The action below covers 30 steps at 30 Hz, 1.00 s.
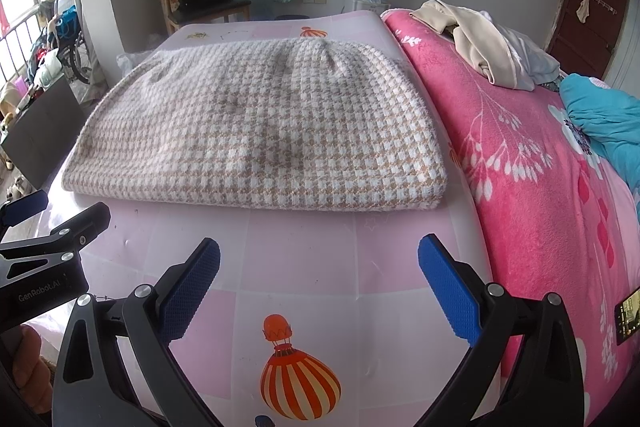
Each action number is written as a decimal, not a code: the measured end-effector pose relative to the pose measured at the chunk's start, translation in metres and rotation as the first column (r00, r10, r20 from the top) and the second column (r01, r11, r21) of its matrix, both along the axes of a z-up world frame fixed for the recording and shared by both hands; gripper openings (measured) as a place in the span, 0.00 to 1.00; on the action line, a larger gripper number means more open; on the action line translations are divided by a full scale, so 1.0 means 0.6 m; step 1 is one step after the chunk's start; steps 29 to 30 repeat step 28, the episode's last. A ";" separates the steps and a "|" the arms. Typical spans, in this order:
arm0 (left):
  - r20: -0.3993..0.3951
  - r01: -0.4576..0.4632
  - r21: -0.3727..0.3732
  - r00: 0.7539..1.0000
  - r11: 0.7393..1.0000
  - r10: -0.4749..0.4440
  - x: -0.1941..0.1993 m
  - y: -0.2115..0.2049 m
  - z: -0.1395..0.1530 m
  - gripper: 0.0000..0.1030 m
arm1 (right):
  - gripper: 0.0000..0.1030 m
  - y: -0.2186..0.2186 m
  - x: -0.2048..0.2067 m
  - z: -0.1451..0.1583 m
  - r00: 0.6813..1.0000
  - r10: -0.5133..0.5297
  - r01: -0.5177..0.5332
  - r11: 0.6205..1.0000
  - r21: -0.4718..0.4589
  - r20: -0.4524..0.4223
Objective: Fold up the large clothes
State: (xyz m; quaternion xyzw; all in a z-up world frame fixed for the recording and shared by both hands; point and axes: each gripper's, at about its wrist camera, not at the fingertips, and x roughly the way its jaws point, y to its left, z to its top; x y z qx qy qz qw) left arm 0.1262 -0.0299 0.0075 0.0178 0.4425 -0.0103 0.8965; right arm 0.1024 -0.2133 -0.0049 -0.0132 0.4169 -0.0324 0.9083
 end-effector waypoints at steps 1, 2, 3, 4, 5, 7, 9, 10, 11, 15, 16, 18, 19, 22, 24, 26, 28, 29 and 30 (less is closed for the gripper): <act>-0.001 0.000 0.000 1.000 1.000 0.000 0.000 0.000 0.000 0.92 | 0.94 0.000 0.000 0.000 1.000 0.000 0.000 1.000 0.000 0.000; 0.000 -0.001 0.000 1.000 1.000 0.001 0.001 0.000 0.000 0.92 | 0.94 0.000 0.000 0.000 1.000 0.000 0.000 1.000 0.002 -0.001; -0.001 0.000 0.000 1.000 1.000 0.000 0.000 0.001 0.000 0.92 | 0.94 0.001 0.000 0.000 1.000 0.000 0.000 1.000 0.001 0.000; -0.001 0.000 0.000 1.000 1.000 0.000 0.001 0.000 0.000 0.92 | 0.94 0.000 0.000 0.000 1.000 0.000 0.000 1.000 0.001 -0.001; -0.001 0.000 0.000 1.000 1.000 0.000 0.000 0.001 0.000 0.92 | 0.94 0.000 0.000 0.000 1.000 0.000 0.000 1.000 0.001 -0.001; 0.000 0.001 0.000 1.000 1.000 -0.001 0.001 0.000 0.000 0.92 | 0.94 0.001 0.000 -0.001 1.000 0.002 -0.002 1.000 0.002 -0.003; -0.001 0.001 0.000 1.000 1.000 -0.001 0.001 0.001 -0.001 0.92 | 0.94 0.002 0.001 -0.002 1.000 0.003 -0.003 1.000 0.001 -0.003; -0.001 0.001 -0.001 1.000 1.000 -0.001 0.000 0.001 -0.001 0.92 | 0.94 0.001 0.000 -0.002 1.000 0.004 -0.004 1.000 0.001 -0.004; 0.000 0.001 -0.001 1.000 1.000 -0.001 0.001 0.001 -0.001 0.92 | 0.94 0.002 0.001 -0.002 1.000 0.004 -0.004 1.000 0.002 -0.004; 0.000 0.000 -0.002 1.000 1.000 0.000 0.001 0.001 -0.001 0.92 | 0.94 0.001 0.000 -0.002 1.000 0.005 -0.005 1.000 0.002 -0.005; 0.000 -0.001 -0.003 1.000 1.000 0.001 0.001 0.001 0.001 0.92 | 0.94 0.001 0.001 -0.001 1.000 0.005 -0.005 1.000 0.002 -0.004; 0.000 0.000 -0.002 1.000 1.000 0.000 0.001 0.001 0.000 0.92 | 0.94 0.001 0.001 -0.001 1.000 0.005 -0.005 1.000 0.001 -0.005; 0.000 0.000 -0.001 1.000 1.000 0.000 0.001 0.002 0.000 0.92 | 0.94 0.002 0.001 -0.002 1.000 0.006 -0.006 1.000 0.001 -0.006; -0.001 0.000 -0.003 1.000 1.000 0.000 0.001 0.002 0.000 0.92 | 0.94 0.002 0.000 -0.004 1.000 0.009 -0.009 1.000 0.001 -0.007; -0.001 0.000 -0.004 1.000 1.000 0.000 0.001 0.002 0.000 0.92 | 0.94 0.003 0.001 -0.004 1.000 0.009 -0.009 1.000 0.000 -0.008; -0.001 -0.001 -0.004 1.000 1.000 0.001 0.001 0.001 0.000 0.92 | 0.94 0.003 0.000 -0.005 1.000 0.008 -0.008 1.000 0.000 -0.008; -0.002 0.000 -0.004 1.000 1.000 0.000 0.001 0.002 0.000 0.92 | 0.94 0.003 0.000 -0.005 1.000 0.009 -0.009 1.000 0.000 -0.009; -0.002 0.000 -0.004 1.000 1.000 0.000 0.001 0.002 0.000 0.92 | 0.94 0.003 0.000 -0.005 1.000 0.009 -0.009 1.000 0.000 -0.009; -0.002 0.000 -0.004 1.000 1.000 0.000 0.001 0.002 0.000 0.92 | 0.94 0.003 0.000 -0.005 1.000 0.009 -0.009 1.000 0.000 -0.009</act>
